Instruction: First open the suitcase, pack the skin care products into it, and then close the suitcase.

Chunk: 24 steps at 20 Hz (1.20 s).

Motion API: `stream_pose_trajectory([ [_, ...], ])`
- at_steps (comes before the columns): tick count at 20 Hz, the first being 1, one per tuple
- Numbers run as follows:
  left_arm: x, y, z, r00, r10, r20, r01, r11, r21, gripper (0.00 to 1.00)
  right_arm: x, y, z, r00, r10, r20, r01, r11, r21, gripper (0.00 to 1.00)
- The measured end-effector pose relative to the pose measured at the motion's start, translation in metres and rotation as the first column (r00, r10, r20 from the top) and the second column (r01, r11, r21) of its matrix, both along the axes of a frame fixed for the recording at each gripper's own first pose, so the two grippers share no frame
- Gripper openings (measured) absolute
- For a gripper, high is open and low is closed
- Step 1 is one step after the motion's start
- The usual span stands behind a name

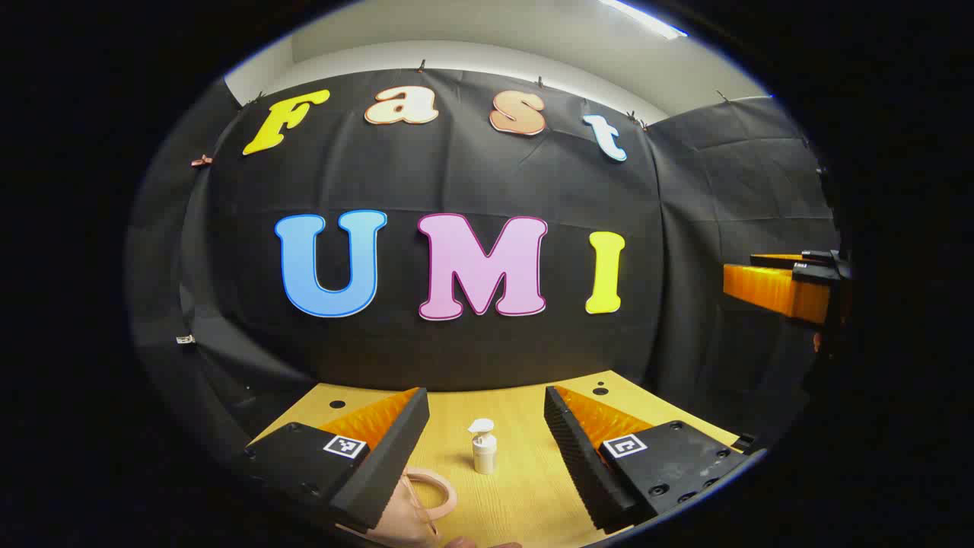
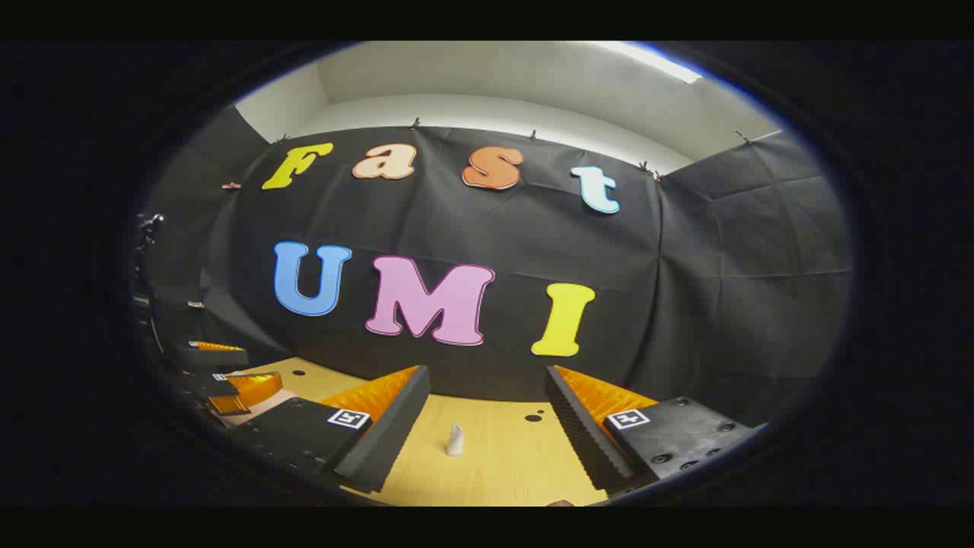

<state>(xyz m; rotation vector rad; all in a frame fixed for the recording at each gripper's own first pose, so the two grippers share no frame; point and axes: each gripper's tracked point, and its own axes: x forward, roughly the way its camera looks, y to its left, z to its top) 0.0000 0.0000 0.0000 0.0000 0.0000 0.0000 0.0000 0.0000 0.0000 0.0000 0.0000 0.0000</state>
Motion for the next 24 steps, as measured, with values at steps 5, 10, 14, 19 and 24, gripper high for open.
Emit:
stream_pose_trajectory([
  [5, -0.005, 0.007, 0.009, 1.0, 0.016, 0.016, -0.016, 1.0, 0.0, 0.97, -0.002, 0.002, -0.003, 1.0, 0.002, -0.002, -0.002, 1.0, 0.015, 0.96],
  [10, -0.011, 0.008, 0.014, 1.0, 0.016, 0.026, -0.016, 1.0, -0.007, 0.97, -0.006, -0.003, -0.004, 1.0, -0.009, -0.015, 0.009, 0.999, 0.031, 0.96],
  [14, -0.012, 0.005, 0.01, 1.0, 0.011, 0.022, -0.011, 1.0, 0.003, 0.97, -0.011, -0.006, -0.007, 0.999, -0.016, -0.028, 0.017, 0.999, 0.035, 0.96],
  [19, -0.012, 0.0, -0.011, 1.0, -0.006, -0.012, 0.006, 1.0, 0.011, 0.97, -0.016, -0.01, -0.008, 0.999, -0.024, -0.03, 0.025, 0.999, 0.033, 0.96],
  [24, 0.01, 0.002, -0.119, 0.973, 0.009, -0.229, 0.022, 0.991, 0.133, 0.95, -0.019, -0.01, -0.015, 0.998, -0.017, -0.053, 0.018, 1.0, 0.026, 0.96],
])
